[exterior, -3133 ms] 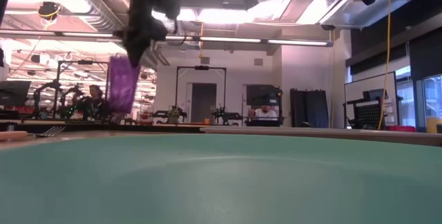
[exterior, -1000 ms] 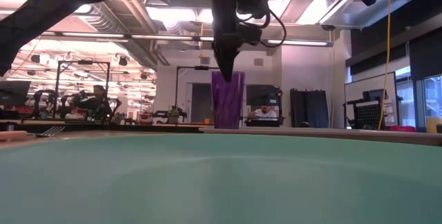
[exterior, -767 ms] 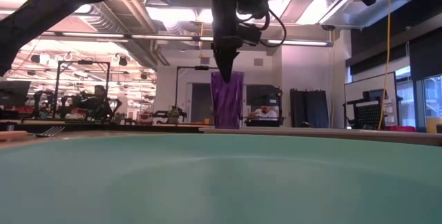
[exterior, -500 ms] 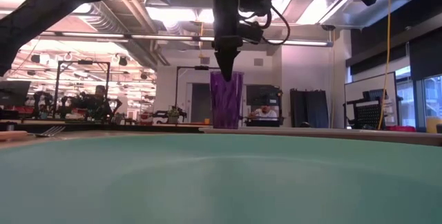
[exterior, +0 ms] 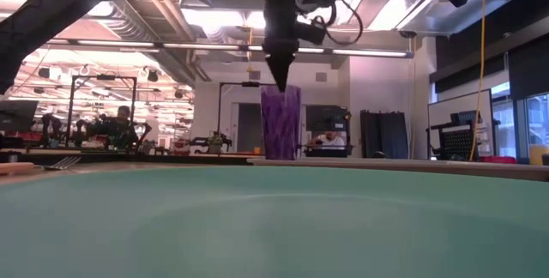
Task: Pick and place plate/cup/fork/spoon on tray
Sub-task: Put the purple cup on the top left of the gray tray, then adjust the gray tray
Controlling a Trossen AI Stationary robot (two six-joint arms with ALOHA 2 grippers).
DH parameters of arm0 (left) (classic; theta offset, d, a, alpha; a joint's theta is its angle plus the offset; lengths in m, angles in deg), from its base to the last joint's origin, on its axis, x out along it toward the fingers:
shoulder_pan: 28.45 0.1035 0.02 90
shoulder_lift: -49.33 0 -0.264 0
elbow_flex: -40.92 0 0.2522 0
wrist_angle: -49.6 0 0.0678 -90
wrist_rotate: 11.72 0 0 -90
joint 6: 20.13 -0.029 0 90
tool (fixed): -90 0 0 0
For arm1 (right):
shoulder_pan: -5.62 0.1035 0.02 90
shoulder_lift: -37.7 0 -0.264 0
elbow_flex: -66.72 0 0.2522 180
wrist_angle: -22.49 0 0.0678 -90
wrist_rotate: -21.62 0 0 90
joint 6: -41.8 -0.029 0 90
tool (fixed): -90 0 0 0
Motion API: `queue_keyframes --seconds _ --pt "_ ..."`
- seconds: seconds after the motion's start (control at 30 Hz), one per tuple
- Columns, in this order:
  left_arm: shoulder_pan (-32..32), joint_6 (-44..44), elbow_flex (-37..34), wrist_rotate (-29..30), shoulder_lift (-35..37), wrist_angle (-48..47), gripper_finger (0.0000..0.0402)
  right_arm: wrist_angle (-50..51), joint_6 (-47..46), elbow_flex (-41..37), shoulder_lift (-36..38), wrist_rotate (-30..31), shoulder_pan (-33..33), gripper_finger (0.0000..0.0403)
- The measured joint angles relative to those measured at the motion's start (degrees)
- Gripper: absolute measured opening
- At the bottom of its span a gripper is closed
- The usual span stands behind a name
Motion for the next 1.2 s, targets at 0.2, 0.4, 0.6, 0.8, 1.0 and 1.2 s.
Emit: queue_keyframes --seconds 0.2,0.4,0.6,0.8,1.0,1.2 --pt "-0.05 -1.36 -0.02 -0.02 0.08 0.77 0.0041 0.00 0.00 0.00 -0.02 -0.01 -0.01 0.0013" --pt "-0.62 -2.49 0.00 1.80 0.09 0.79 0.0041 0.00 0.00 0.00 -0.02 -0.01 0.00 0.0013" --pt "-1.28 -2.49 0.00 3.67 0.09 0.78 0.0041 0.02 0.24 0.00 -0.02 -0.01 0.00 0.0013" --pt "-2.06 -3.78 -0.04 5.77 0.71 0.99 0.0041 0.04 0.24 0.00 -0.01 -0.01 0.01 0.0013" --pt "-2.71 -3.84 -0.02 6.72 4.17 2.10 0.0041 0.83 0.24 0.00 -0.01 -0.01 -0.01 0.0013" --pt "-3.39 -3.80 0.00 7.01 8.56 2.47 0.0041 2.18 -0.06 -0.02 0.00 -0.01 -0.01 0.0013"
